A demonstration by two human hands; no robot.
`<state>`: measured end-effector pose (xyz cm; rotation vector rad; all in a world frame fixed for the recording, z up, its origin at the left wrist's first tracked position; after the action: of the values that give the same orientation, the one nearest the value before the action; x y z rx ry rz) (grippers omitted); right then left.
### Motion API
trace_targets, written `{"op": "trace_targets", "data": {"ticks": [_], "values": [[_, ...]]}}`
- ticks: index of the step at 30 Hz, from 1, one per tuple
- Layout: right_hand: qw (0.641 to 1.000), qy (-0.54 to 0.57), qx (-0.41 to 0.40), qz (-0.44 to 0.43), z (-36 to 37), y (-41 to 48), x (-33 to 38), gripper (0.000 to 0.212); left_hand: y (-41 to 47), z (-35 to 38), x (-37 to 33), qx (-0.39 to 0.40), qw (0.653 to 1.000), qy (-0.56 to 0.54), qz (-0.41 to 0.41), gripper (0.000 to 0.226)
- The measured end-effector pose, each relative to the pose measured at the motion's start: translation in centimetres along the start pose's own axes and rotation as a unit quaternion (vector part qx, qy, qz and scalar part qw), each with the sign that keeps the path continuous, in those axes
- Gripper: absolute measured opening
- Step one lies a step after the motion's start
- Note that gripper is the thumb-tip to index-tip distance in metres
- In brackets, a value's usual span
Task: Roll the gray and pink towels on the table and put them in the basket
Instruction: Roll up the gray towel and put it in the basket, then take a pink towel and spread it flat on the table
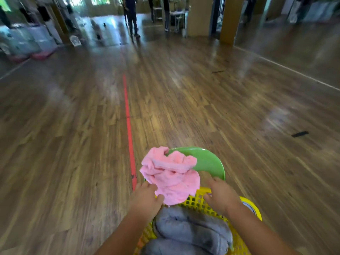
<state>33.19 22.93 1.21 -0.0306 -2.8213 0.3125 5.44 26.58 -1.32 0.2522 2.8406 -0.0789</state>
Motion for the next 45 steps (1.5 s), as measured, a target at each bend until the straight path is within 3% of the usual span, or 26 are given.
{"op": "trace_targets", "data": {"ticks": [3, 6, 9, 11, 14, 17, 21, 23, 25, 29, 31, 33, 36, 39, 42, 43, 45], "values": [[0.994, 0.050, -0.057, -0.080, -4.7, 3.3, 2.0, 0.065, 1.3, -3.2, -1.2, 0.014, 0.987, -0.104, -0.121, 0.060], [0.982, 0.048, -0.020, -0.181, -5.9, 6.5, 4.7, 0.083, 2.6, -3.3, -2.2, 0.016, 0.962, -0.201, -0.186, 0.046], [0.983, 0.024, 0.004, -0.181, -4.9, 9.0, 6.1, 0.093, 4.2, -2.9, -1.6, -0.039, 0.933, -0.273, -0.231, 0.058], [0.986, 0.026, 0.009, -0.166, -4.2, 9.9, 6.0, 0.096, 6.1, -3.4, -0.5, -0.066, 0.952, -0.227, -0.193, 0.065], [0.990, 0.038, 0.032, -0.129, -3.3, 9.9, 5.2, 0.100, 9.3, -4.8, 0.6, -0.055, 0.982, -0.135, -0.117, 0.060], [0.993, 0.059, 0.047, -0.089, -2.8, 9.7, 5.0, 0.098, 12.4, -5.6, 0.8, -0.019, 0.994, -0.083, -0.072, 0.046], [0.996, 0.059, 0.056, -0.040, -0.7, 9.2, 4.7, 0.098, 15.8, -6.1, -0.2, 0.031, 0.999, -0.015, 0.013, 0.046], [0.999, 0.025, 0.044, -0.006, 0.6, 8.9, 4.5, 0.095, 17.1, -5.6, -0.5, 0.053, 0.992, 0.008, 0.113, 0.041], [1.000, -0.017, 0.024, 0.010, 1.5, 8.7, 4.9, 0.091, 18.5, -4.6, 0.2, 0.096, 0.963, 0.097, 0.230, 0.049], [0.998, -0.010, 0.004, 0.055, 2.6, 8.4, 6.1, 0.086, 20.6, -3.1, 2.6, 0.195, 0.906, 0.238, 0.291, 0.066], [0.996, 0.040, 0.015, 0.084, 3.5, 8.2, 6.5, 0.092, 20.6, -2.2, 4.4, 0.239, 0.898, 0.221, 0.294, 0.091], [0.985, 0.120, 0.037, 0.122, 4.6, 8.0, 7.1, 0.117, 20.3, -1.5, 6.0, 0.269, 0.913, 0.124, 0.280, 0.108], [0.963, 0.198, 0.046, 0.178, 6.0, 8.0, 8.5, 0.138, 18.0, 0.0, 6.7, 0.325, 0.919, -0.066, 0.213, 0.088], [0.946, 0.260, 0.004, 0.194, 7.1, 8.2, 10.3, 0.116, 15.5, 1.6, 7.4, 0.297, 0.922, -0.170, 0.181, 0.074], [0.921, 0.325, -0.063, 0.203, 6.8, 8.2, 12.5, 0.063, 14.2, 1.2, 7.9, 0.268, 0.926, -0.217, 0.156, 0.064], [0.918, 0.336, -0.072, 0.198, 6.3, 8.1, 13.5, 0.047, 13.8, 0.7, 7.7, 0.269, 0.922, -0.236, 0.147, 0.057], [0.927, 0.313, -0.068, 0.194, 5.5, 7.9, 14.7, 0.036, 13.1, -0.6, 7.1, 0.302, 0.895, -0.311, 0.107, 0.041]]}}
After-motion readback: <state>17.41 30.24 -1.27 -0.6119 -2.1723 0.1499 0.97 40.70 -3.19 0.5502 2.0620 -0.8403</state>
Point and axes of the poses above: each hand's wrist, its own y-axis towards the middle knuckle, its own z-axis out of the palm, x = y × z, the point moved 1 cm from there along y, towards the middle knuckle, and after that the axes turned 3 degrees about -z, right-handed, at the moved point
